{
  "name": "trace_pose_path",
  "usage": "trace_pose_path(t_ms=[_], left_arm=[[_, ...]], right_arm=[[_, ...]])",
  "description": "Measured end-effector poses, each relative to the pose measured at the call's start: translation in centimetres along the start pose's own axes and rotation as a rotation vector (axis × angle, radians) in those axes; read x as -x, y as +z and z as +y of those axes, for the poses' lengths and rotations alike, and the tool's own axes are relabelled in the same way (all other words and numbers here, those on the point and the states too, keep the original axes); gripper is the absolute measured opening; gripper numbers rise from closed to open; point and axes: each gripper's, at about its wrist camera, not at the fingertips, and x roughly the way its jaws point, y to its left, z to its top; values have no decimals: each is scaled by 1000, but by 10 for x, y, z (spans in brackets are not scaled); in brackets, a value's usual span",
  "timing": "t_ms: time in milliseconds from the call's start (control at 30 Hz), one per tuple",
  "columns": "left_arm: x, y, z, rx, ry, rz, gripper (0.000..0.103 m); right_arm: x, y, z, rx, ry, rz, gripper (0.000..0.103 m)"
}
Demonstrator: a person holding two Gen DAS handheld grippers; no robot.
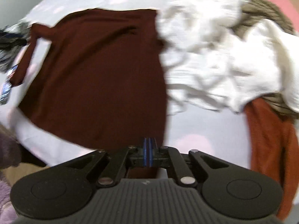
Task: Fold clothes
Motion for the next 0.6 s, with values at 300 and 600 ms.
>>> trace_pose_path(t_ms=[300,600], left_arm=[[-2,-6,-16,-60,-26,14,48],[0,-11,-9,-52,-11,9,48]], right_arm=[[-48,-7,43,83,36,72,41],[-81,-17,53,138,-1,170,22]])
